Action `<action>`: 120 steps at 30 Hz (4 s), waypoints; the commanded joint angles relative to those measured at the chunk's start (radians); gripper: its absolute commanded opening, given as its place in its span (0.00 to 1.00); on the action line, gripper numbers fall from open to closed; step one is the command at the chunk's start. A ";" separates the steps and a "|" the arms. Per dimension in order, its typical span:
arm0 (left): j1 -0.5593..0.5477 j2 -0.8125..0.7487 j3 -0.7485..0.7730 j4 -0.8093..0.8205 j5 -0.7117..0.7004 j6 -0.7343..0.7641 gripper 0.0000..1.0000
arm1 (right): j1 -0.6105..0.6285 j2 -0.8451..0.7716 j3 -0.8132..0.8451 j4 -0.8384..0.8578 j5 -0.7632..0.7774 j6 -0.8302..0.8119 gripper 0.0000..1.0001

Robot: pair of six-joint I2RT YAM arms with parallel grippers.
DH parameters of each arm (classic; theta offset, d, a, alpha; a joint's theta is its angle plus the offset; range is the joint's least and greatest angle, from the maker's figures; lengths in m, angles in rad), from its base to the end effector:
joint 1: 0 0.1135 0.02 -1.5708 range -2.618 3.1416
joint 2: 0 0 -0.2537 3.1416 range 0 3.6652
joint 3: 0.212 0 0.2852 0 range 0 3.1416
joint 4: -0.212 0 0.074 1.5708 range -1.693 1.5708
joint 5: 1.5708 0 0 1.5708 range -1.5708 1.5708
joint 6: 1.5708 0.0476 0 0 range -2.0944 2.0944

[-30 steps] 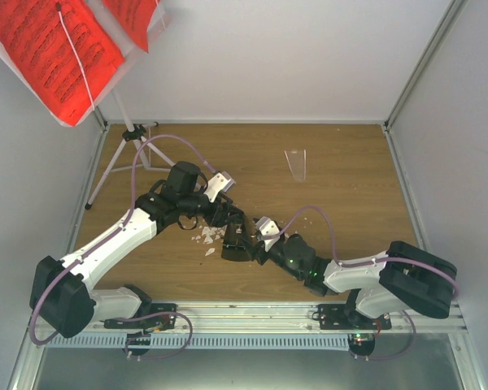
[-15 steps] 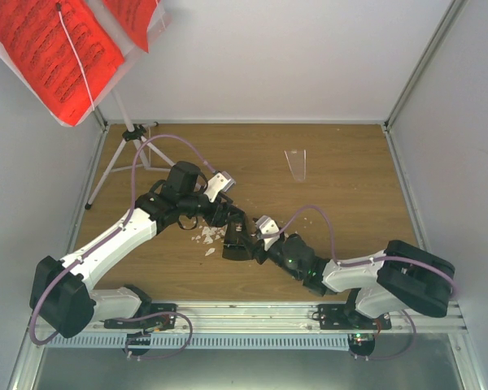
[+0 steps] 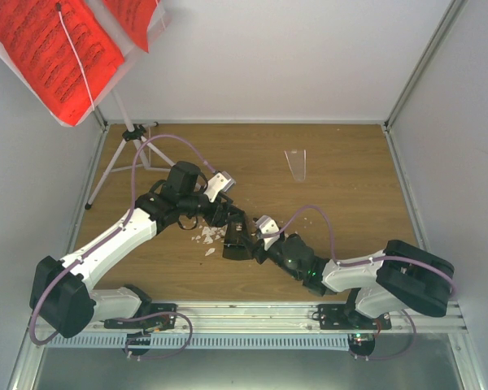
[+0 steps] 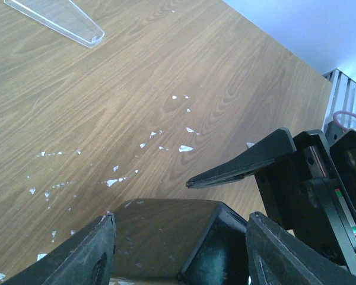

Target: Pack up the instrument practice props

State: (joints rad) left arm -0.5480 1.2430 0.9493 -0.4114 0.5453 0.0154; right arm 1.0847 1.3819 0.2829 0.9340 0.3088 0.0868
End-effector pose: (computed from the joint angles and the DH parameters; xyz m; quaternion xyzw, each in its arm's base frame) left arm 0.2517 -0.1825 0.2561 0.3515 0.8084 -0.3421 0.3254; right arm 0.1391 0.2322 0.1220 -0.2734 0.7096 0.2553 0.5971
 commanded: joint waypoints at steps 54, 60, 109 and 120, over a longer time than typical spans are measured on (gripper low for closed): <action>0.042 -0.255 -0.082 0.128 -0.312 -0.061 0.99 | -0.498 -0.510 0.173 -0.850 -0.003 0.249 1.00; 0.066 -0.287 -0.089 0.126 -0.398 -0.086 0.99 | -0.789 -0.260 0.303 -1.015 -0.191 0.312 0.99; 0.072 -0.380 -0.114 0.131 -0.427 -0.075 0.99 | -0.932 0.646 1.055 -1.197 -0.338 0.175 0.37; 0.072 -0.388 -0.112 0.128 -0.439 -0.068 0.99 | -0.931 0.695 1.096 -1.211 -0.350 0.181 0.31</action>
State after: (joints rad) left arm -0.4820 0.8734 0.8448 -0.3309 0.1196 -0.0601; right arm 0.1623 2.0579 1.3560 -0.2615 -0.0486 0.2626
